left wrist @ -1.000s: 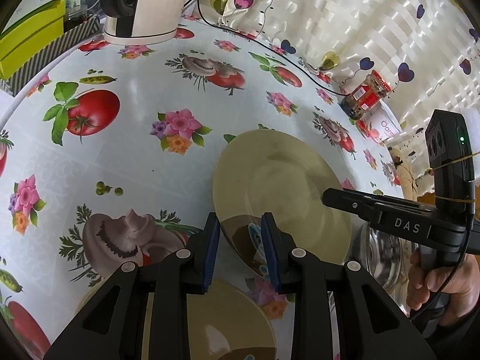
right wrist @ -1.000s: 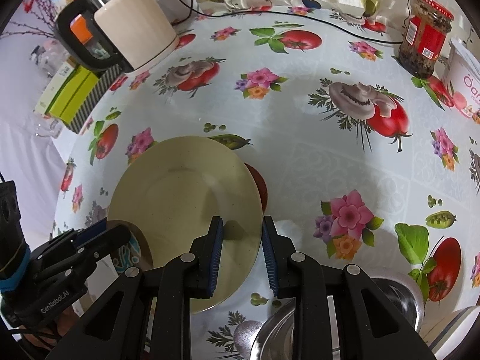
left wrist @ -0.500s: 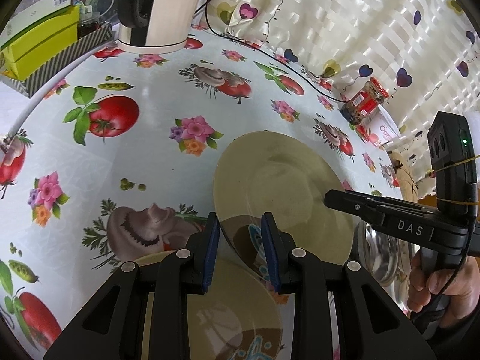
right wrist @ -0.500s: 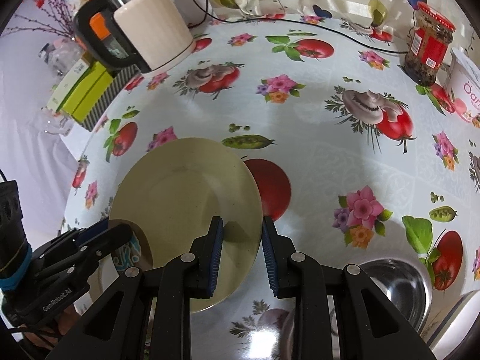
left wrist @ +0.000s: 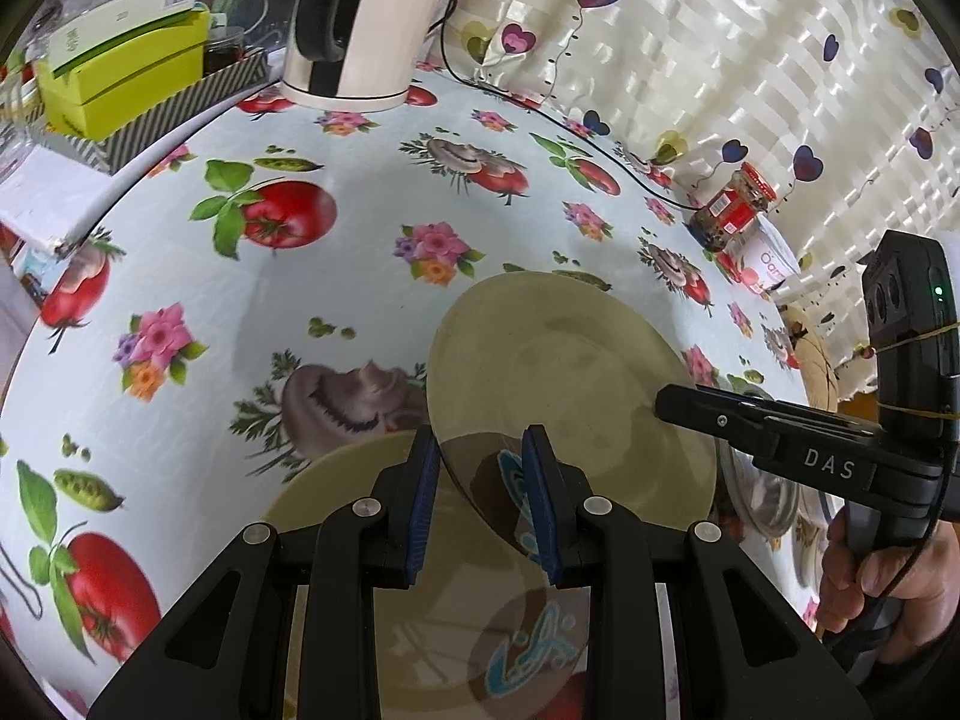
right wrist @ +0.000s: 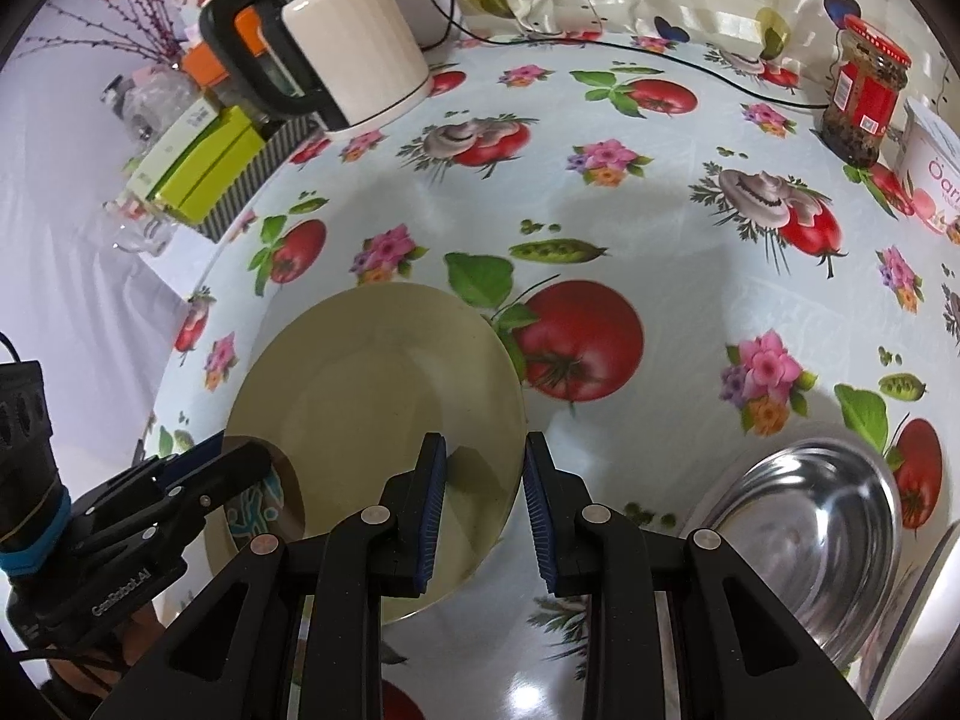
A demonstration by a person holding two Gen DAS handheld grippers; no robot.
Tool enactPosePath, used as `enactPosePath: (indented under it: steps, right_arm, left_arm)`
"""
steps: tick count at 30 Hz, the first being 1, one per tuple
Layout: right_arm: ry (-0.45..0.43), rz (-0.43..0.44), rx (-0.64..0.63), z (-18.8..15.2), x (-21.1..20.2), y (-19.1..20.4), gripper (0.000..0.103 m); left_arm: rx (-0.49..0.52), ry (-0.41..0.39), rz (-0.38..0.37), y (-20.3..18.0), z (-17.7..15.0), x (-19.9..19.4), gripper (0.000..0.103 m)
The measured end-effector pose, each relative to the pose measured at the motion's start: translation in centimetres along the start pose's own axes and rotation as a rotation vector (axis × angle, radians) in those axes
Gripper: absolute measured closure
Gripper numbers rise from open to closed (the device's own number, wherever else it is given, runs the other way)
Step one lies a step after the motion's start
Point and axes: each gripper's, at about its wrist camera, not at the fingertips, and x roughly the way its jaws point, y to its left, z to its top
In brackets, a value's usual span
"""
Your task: Organize plates and bowls
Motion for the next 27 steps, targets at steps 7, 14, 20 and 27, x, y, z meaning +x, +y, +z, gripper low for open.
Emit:
enactPosePath:
  steps: [7, 14, 20, 27]
  right_arm:
    - [-0.001, 0.007, -0.012, -1.3, 0.0, 1.4, 0.078]
    - [0.003, 0.018, -0.028, -2.7, 0.1, 2.9, 0.078]
    - [0.015, 0.023, -0.041, -3.9, 0.6, 4.2, 0.078]
    - [0.040, 0.038, -0.050, -5.4, 1.4, 5.2, 0.078]
  left_arm:
    - [-0.009, -0.009, 0.011, 1.0, -1.3, -1.2, 0.074]
    - [-0.016, -0.020, 0.026, 2.0, -2.6, -2.4, 0.074]
    - [-0.021, -0.022, 0.043, 2.9, -3.8, -3.3, 0.074]
    - [-0.036, -0.015, 0.060, 3.9, -5.1, -3.9, 0.074]
